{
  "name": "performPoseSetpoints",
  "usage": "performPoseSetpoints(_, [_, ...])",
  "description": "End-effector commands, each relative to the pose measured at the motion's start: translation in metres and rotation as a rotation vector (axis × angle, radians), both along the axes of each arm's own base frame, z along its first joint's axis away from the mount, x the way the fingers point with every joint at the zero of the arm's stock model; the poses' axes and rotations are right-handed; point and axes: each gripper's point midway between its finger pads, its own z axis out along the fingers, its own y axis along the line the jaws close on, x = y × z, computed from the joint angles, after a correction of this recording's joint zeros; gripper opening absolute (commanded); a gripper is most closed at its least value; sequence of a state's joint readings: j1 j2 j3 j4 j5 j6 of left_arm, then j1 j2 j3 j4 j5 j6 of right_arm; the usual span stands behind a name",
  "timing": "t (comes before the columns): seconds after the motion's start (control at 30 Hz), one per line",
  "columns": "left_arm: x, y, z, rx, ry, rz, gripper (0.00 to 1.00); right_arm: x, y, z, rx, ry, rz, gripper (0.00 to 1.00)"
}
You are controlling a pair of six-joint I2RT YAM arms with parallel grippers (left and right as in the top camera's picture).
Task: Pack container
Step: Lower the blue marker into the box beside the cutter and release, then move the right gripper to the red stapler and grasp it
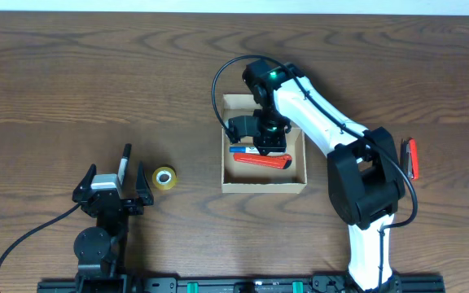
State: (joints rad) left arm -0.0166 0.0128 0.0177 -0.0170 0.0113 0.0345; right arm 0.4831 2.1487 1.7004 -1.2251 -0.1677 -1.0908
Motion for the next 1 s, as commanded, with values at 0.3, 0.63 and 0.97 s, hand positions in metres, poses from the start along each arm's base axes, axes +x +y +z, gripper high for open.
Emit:
performPoseSetpoints(0.3, [-0.001,0.003,-0.012,0.013,0.037,0.017,0.96,-0.004,-0.007,-0.003,0.007,0.036,-0.03,0.27])
performPoseSetpoints(0.63, [-0.001,0.003,-0.012,0.013,0.037,0.017,0.95,0.008,0.01,0.056,0.004,-0.135,-0.023,0.16])
performPoseSetpoints(0.97, [-0.001,0.003,-0.012,0.013,0.037,0.017,0.95,0.068,-0.042,0.25,0.326,-0.517,-0.638,0.47])
